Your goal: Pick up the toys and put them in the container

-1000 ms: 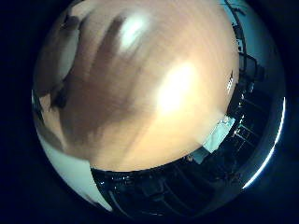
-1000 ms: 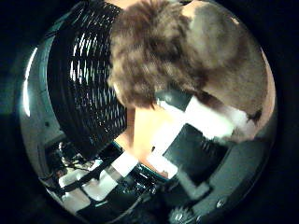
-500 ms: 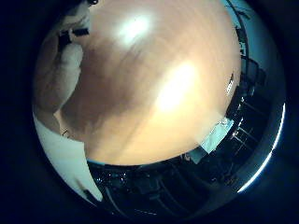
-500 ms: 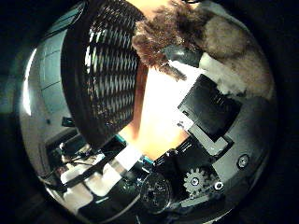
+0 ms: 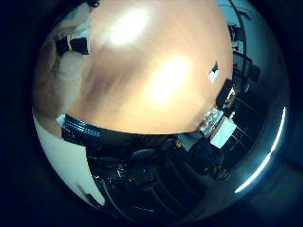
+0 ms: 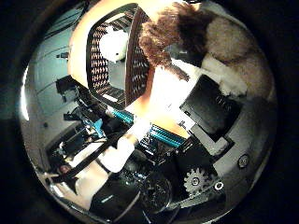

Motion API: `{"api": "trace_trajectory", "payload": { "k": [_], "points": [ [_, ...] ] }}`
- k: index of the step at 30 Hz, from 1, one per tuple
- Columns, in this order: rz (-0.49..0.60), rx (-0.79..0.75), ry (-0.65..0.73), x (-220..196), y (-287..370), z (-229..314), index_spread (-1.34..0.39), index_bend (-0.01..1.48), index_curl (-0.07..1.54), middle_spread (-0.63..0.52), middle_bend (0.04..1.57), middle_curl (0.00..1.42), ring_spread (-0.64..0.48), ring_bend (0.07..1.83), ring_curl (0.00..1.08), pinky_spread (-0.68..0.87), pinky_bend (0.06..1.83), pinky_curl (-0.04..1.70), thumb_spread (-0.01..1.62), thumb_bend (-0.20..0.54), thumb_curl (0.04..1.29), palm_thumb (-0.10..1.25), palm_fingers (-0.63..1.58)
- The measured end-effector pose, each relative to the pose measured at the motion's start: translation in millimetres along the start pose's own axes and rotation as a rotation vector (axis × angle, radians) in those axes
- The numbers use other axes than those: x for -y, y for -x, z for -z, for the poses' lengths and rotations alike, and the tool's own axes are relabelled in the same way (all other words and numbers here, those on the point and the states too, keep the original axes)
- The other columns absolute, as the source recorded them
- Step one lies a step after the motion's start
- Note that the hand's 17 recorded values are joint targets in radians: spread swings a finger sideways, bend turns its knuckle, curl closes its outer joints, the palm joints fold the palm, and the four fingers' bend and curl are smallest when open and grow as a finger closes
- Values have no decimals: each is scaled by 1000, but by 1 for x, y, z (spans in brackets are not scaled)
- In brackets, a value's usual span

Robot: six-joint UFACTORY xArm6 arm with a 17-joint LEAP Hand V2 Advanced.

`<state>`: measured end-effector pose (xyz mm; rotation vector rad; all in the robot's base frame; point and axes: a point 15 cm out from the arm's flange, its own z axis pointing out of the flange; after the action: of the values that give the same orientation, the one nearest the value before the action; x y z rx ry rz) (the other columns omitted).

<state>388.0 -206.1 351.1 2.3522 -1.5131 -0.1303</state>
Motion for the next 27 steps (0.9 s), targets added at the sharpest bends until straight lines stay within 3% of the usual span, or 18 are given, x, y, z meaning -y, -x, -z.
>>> {"api": "trace_trajectory", "payload": {
  "k": [17, 27],
  "points": [
    [10, -134, -151, -46, 28, 125, -288, 1016, 881, -202, 1198, 889, -222, 1372, 690, -243, 1196, 866, 1099, -14, 464, 1013, 1092],
    [82, -205, -255, -35, 88, 187, -289, 1003, 884, -205, 1183, 903, -218, 1373, 689, -256, 1182, 869, 1100, -15, 468, 1008, 1098]
  ]
}}
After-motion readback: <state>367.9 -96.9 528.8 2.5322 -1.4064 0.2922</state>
